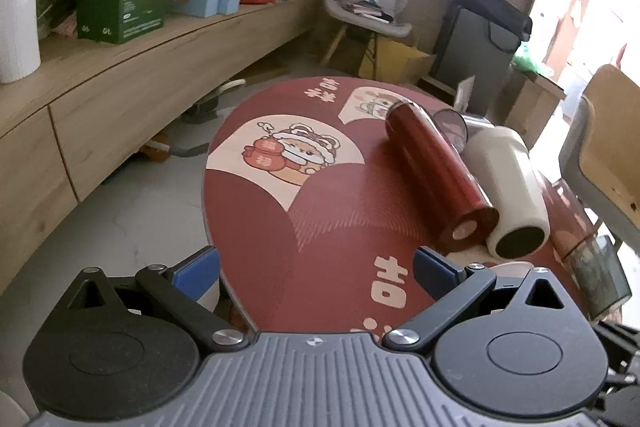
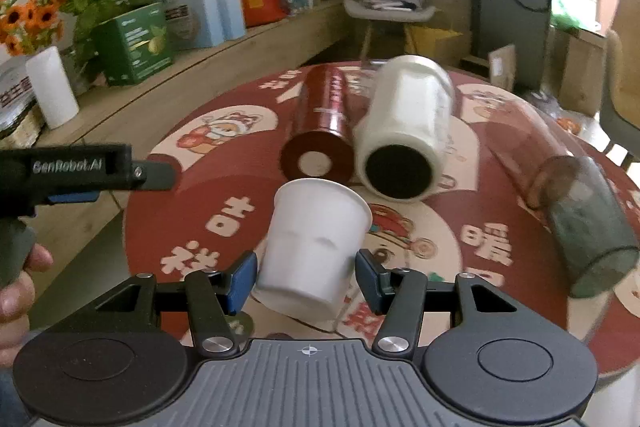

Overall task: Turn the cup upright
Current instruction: 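Close the right gripper on the white paper cup and lift it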

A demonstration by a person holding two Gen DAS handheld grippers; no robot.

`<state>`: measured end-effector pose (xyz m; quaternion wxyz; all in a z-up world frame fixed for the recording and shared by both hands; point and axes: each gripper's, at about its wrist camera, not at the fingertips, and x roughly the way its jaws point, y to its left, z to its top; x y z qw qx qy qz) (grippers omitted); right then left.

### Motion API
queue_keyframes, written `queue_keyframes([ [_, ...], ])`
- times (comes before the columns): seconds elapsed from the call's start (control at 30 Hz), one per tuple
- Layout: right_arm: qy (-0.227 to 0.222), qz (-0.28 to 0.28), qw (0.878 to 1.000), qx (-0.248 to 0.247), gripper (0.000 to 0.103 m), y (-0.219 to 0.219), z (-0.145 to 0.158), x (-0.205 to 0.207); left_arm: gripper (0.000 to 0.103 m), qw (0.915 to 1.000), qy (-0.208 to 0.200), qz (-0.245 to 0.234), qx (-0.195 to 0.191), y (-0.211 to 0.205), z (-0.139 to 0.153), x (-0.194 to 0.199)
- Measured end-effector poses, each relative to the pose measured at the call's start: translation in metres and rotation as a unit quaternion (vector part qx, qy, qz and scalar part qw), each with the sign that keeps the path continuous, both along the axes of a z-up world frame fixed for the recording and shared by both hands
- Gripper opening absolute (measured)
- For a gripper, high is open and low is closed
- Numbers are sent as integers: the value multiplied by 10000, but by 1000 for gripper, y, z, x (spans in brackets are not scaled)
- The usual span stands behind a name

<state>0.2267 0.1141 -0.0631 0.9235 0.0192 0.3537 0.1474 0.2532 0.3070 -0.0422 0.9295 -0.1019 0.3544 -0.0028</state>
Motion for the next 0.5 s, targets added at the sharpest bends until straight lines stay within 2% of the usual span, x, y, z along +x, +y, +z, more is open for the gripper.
queue_keyframes([
  [0.27,-56,168,9998,-91,52,-2,1,-1,103,9998,-26,-189,68,-11,0,1],
  [0.5,-287,208,9990,-258,73,-9,4,-12,103,9997,-19,-230,99,-17,-3,1],
])
